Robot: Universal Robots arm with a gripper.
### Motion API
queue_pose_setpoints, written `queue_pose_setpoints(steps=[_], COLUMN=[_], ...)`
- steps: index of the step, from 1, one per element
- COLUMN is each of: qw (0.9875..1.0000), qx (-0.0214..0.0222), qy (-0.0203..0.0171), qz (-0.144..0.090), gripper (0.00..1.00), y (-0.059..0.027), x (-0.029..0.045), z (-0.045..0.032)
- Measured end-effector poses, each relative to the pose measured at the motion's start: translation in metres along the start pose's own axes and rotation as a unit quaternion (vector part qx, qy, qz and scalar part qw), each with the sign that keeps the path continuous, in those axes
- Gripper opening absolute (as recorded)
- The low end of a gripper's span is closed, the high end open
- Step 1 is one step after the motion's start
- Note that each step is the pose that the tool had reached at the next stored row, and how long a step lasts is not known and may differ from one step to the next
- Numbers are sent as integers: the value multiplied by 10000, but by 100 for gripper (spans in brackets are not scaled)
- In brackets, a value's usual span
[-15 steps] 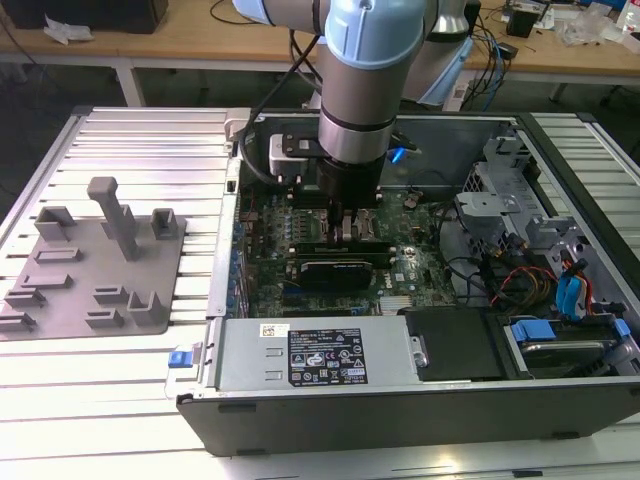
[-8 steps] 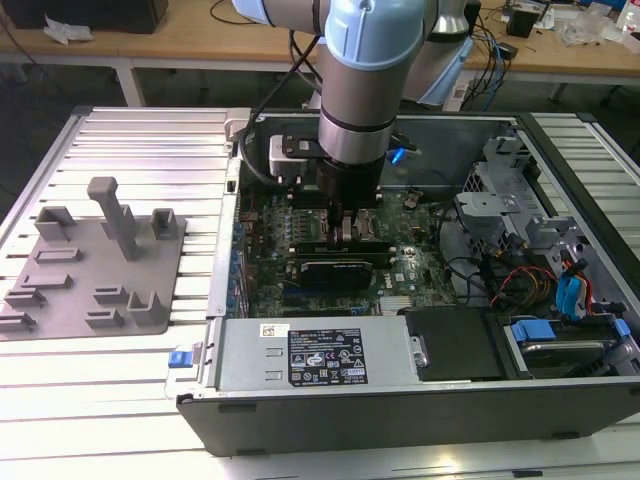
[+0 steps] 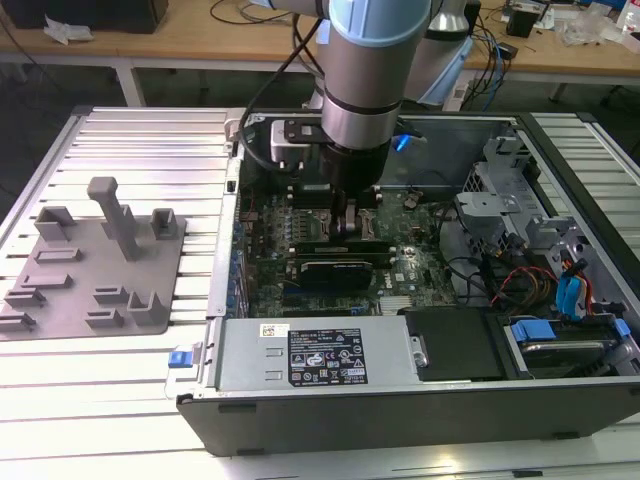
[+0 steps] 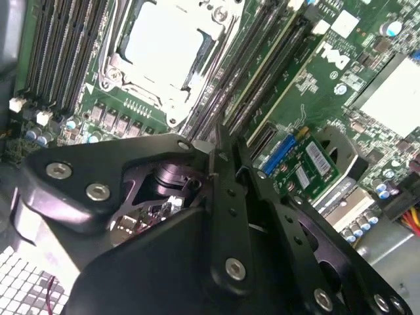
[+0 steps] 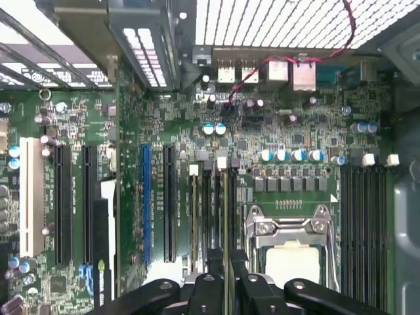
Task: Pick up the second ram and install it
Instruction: 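Insert the second ram into the second slot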
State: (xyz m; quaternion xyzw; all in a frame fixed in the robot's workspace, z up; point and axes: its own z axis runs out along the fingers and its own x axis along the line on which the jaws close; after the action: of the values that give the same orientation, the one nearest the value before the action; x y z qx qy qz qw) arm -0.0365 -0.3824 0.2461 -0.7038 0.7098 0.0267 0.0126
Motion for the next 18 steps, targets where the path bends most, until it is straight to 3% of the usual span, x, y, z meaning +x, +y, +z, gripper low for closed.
queue_pose_setpoints(steps=[2,4,8,10,18], qw=[10000,10000,10000,10000,10000], qx=[0,1,0,0,0], qy=[0,0,0,0,0], qz=[0,0,0,0,0], gripper=[16,16,16,8,8], y=[-99,-143,-156,-168,-149], x=[-1,-1,-1,-1,-22], z=[-2,-3,-3,-3,-1])
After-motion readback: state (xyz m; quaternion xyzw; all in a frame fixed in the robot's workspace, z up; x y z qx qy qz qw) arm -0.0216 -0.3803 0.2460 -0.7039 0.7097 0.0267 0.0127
